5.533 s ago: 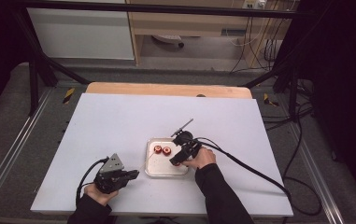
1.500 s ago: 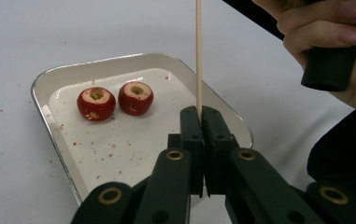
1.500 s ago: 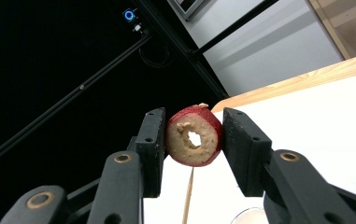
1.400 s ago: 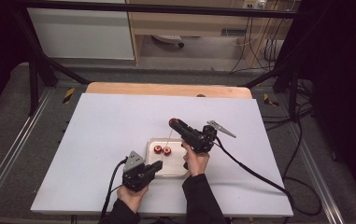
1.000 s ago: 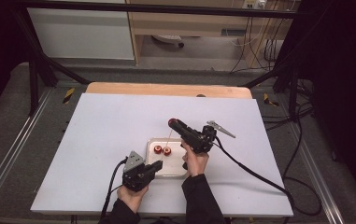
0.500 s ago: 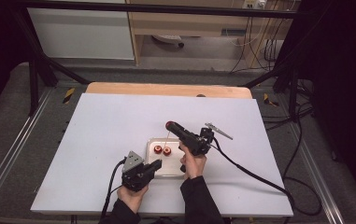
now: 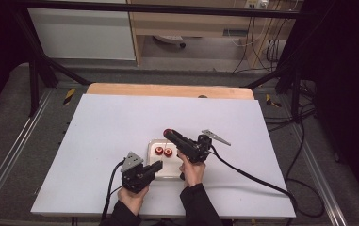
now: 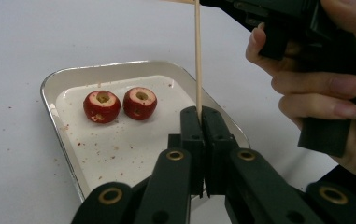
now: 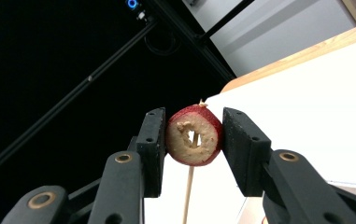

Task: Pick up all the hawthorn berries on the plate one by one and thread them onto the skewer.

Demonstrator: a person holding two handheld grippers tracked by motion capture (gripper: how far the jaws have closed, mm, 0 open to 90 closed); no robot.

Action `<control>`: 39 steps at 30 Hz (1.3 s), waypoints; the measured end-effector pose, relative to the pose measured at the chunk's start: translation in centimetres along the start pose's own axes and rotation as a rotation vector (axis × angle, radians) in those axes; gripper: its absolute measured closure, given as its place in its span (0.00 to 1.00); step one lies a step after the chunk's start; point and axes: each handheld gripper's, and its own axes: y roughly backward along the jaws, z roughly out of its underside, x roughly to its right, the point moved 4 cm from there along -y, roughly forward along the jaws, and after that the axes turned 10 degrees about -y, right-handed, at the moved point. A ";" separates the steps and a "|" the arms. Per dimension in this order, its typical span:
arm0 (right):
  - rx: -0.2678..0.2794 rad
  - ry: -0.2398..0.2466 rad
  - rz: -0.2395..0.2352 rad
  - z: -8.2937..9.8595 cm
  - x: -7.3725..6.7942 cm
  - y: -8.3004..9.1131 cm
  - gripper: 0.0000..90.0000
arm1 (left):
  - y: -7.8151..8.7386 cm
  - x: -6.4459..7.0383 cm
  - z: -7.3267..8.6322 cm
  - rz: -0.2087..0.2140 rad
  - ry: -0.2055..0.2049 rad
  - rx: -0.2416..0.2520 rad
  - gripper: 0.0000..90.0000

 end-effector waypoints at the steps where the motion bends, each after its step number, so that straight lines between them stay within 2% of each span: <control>1: 0.000 0.000 0.000 0.0 0.0 0.0 0.68 | -0.1 0.1 0.1 0.009 0.009 -0.008 0.98; 3: -0.015 0.024 0.009 0.6 -0.1 0.2 0.68 | -0.2 0.1 0.2 0.009 0.002 -0.018 0.98; 5: -0.044 0.041 0.014 1.1 -0.1 0.2 0.68 | -0.1 0.0 0.1 0.002 -0.004 -0.007 0.98; 7: -0.053 0.040 0.013 1.4 -0.1 0.3 0.68 | -0.1 0.0 0.0 0.012 0.011 -0.017 0.98; 11: -0.112 0.064 0.021 2.8 -0.1 0.6 0.68 | -0.2 -0.3 -0.1 0.009 0.001 -0.021 0.98; 15: -0.138 0.101 0.032 4.0 -0.1 0.9 0.68 | -0.2 -0.5 0.0 0.018 -0.003 -0.035 0.98; 17: -0.144 0.102 0.037 4.2 -0.2 0.9 0.68 | -0.3 -0.5 0.0 0.018 -0.009 -0.039 0.98; 18: -0.151 0.122 0.045 4.4 -0.2 1.0 0.68 | -0.3 -0.5 0.1 0.020 -0.013 -0.042 0.98; 21: -0.164 0.140 0.057 4.6 -0.3 1.2 0.68 | -0.4 -0.4 0.1 0.026 -0.022 -0.047 0.98; 27: -0.188 0.139 0.053 5.2 -0.2 1.3 0.68 | -0.3 -0.5 0.1 0.020 -0.032 -0.048 0.98; 32: -0.203 0.150 0.060 5.3 -0.2 1.4 0.67 | -0.3 -0.5 0.2 0.038 -0.041 -0.050 0.99; 34: -0.195 0.192 0.083 4.9 -0.5 1.7 0.55 | -0.1 -0.6 0.0 0.030 -0.061 -0.050 0.99; 37: -0.210 0.221 0.105 4.3 -0.6 2.1 0.49 | 0.2 -0.8 0.1 0.031 -0.089 -0.063 0.98; 38: -0.219 0.254 0.132 3.7 -0.6 2.5 0.42 | 0.4 -1.1 0.3 0.033 -0.105 -0.083 0.98; 39: -0.219 0.254 0.132 3.7 -0.6 2.5 0.42 | 0.4 -1.1 0.3 0.033 -0.105 -0.083 0.98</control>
